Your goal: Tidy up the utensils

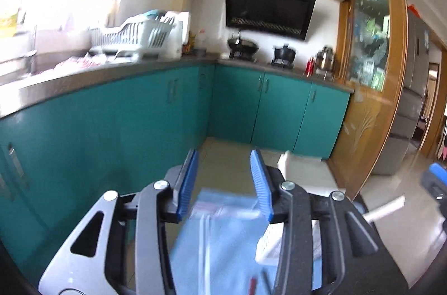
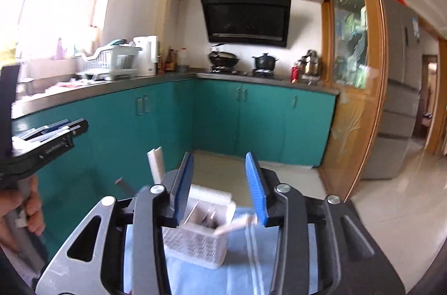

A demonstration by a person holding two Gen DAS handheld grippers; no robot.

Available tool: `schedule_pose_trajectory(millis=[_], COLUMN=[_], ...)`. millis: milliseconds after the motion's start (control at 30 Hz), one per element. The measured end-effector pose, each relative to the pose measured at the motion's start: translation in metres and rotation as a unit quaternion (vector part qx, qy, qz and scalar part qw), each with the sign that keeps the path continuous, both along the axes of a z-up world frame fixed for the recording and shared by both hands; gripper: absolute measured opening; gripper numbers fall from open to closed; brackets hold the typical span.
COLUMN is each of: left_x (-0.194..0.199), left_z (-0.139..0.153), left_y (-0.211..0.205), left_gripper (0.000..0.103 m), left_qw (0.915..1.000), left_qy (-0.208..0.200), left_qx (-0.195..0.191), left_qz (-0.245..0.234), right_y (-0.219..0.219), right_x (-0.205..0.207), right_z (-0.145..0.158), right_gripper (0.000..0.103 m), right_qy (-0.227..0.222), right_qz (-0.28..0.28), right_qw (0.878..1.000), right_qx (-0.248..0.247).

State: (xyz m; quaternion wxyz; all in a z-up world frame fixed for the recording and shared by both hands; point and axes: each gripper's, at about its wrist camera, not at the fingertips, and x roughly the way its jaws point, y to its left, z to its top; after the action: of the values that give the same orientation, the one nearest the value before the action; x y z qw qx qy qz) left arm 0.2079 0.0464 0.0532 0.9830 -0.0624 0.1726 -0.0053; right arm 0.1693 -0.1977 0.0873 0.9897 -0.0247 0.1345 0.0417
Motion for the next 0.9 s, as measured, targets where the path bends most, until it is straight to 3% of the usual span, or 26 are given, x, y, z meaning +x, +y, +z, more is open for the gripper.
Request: schedule_pose_trajectory(millis=[67,200,267,333,400,500,633,700,767,900], left_x=[-0.014,-0.027,-0.032,-0.040,-0.048,-0.054,-0.060,-0.062,-0.058,-0.057], left_z=[-0.024,-0.093,-0.128,-0.147,-0.156,-0.161,-0.163,-0.165,-0.164,-0.166], left_y=[0.006,0.005,0.004,0.002,-0.001,-0.004,-0.010,-0.012,-0.016,-0.021], left_gripper=[0.042,0.044,0.044,0.044,0.048,0.052,0.056,0.057,0.057,0.057], left_qw=[0.9993,0.9889,0.9790,0.9729,0.9695,0.9678,0.9675,0.9675,0.9667,0.9652], left_qy=[0.036,0.141,0.197,0.224,0.235,0.238,0.238,0.237,0.239,0.243], left_qx=[0.012,0.042,0.037,0.036,0.039,0.040,0.037,0.034,0.033,0.031], left_qz=[-0.002,-0.021,-0.035,-0.046,-0.058,-0.070,-0.078,-0.081,-0.084,-0.092], right_y=[-0.002,0.013,0.027,0.040,0.051,0.063,0.072,0.072,0.067,0.040], right_x=[-0.020,-0.030,-0.015,0.000,0.007,0.012,0.013,0.013,0.011,0.004], right_z=[-0.013,-0.087,-0.141,-0.192,-0.217,-0.229,-0.231,-0.231,-0.232,-0.236], right_gripper=[0.039,0.039,0.039,0.039,0.039,0.039,0.035,0.016,0.007,0.007], right_qy=[0.029,0.155,0.240,0.330,0.370,0.386,0.381,0.378,0.382,0.384], right_qz=[0.028,0.086,0.088,0.092,0.092,0.089,0.069,0.054,0.045,0.021], right_qw=[0.999,0.984,0.967,0.939,0.924,0.918,0.922,0.924,0.923,0.923], right_qx=[0.018,0.027,0.015,0.025,0.025,0.020,-0.002,-0.008,0.003,0.027])
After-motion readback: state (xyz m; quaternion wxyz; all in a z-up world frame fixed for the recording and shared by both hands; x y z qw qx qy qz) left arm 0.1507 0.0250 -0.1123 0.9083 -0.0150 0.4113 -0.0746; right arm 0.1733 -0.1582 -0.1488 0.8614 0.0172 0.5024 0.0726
